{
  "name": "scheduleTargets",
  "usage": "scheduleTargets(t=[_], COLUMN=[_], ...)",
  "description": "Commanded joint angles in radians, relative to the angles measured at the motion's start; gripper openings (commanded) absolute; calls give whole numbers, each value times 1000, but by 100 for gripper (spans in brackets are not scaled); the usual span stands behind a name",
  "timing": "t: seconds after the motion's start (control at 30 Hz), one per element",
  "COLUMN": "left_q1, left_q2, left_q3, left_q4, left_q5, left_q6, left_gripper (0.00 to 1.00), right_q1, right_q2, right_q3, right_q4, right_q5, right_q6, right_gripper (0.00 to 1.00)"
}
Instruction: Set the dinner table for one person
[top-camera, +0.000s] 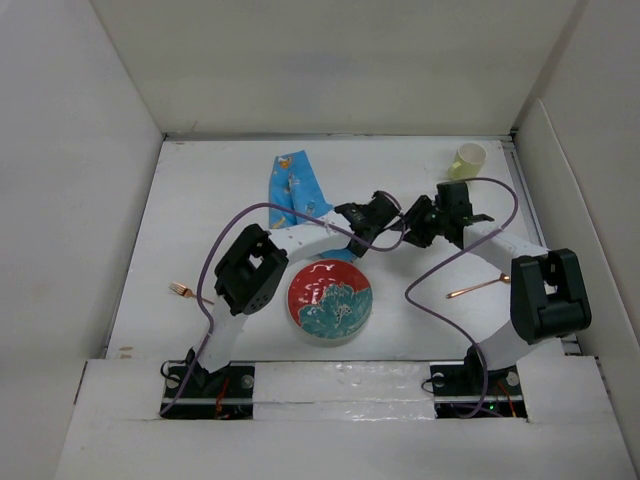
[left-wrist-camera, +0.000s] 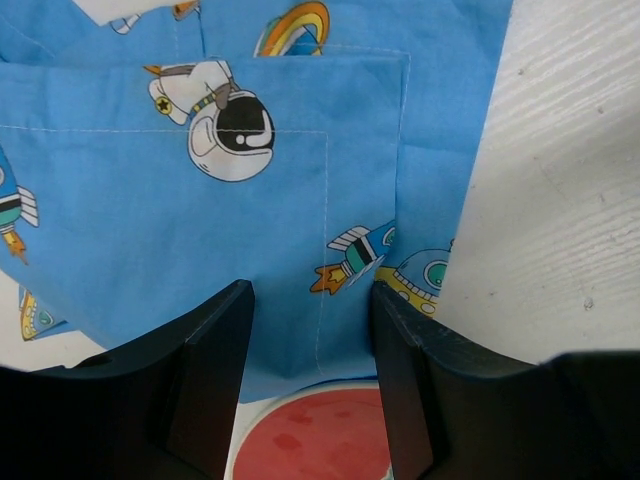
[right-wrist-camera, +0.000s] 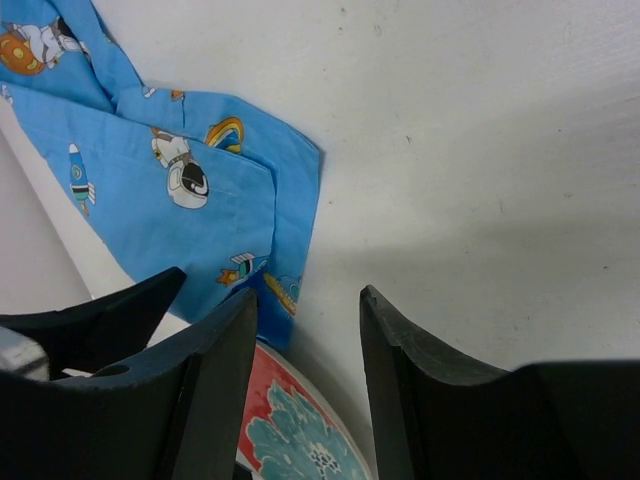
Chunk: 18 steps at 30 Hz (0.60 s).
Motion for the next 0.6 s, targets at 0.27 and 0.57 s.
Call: scheduleTargets(t=[0.27,0.57], left_q1=[0,41], left_q2=[-18,-219], left_q3=[-65,-122], left_q4=[45,140], left_q5=[68,-13], left_q6=[23,-104], left_gripper=[24,0], right_q1=[-15,42], right_q2=[-20,103], right_q3=[18,102], right_q4=[81,45], right_q5=[-16,55], right_q6=[33,17], right_gripper=[49,29])
